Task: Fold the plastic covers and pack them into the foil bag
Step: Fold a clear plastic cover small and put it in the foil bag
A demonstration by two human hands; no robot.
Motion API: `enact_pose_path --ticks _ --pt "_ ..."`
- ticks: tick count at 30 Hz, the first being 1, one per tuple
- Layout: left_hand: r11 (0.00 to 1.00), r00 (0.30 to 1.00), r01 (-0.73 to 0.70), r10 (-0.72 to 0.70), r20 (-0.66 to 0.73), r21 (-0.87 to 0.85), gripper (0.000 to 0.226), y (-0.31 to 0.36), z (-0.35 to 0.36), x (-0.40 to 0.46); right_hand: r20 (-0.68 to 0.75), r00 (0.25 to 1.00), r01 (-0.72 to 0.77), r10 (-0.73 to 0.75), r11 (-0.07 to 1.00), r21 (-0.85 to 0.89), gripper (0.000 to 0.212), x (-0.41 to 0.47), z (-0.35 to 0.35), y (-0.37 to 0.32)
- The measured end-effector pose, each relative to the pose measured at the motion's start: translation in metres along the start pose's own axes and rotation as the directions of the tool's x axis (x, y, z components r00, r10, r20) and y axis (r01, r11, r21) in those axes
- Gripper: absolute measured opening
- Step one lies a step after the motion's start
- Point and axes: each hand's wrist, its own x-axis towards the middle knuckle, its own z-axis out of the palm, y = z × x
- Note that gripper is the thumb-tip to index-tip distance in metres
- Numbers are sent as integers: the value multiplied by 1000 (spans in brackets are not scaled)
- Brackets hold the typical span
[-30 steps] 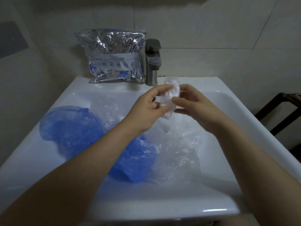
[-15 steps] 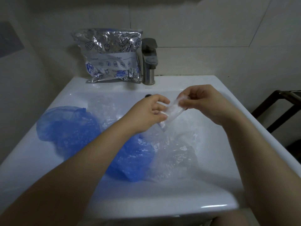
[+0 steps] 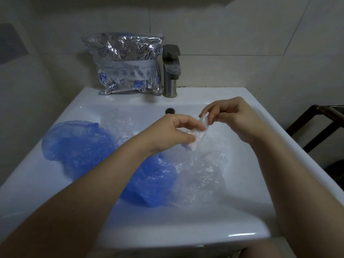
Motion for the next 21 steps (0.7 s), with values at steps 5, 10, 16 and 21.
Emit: enact_pose_path --ticks 5,10,16,21 --pt "998 1000 11 -12 -8 -62 40 -2 -1 1 -42 995 81 -85 993 -91 28 0 11 2" --pt "953 978 -23 -41 -205 -303 35 -5 -6 7 20 970 225 -243 859 -459 25 2 17 -1" --pt "879 964 16 -139 -225 -477 28 -8 -6 10 218 963 251 -158 820 -515 37 2 27 4" --pt "823 950 36 -205 -237 -567 14 -6 -6 11 171 925 366 -340 678 -637 13 8 33 9"
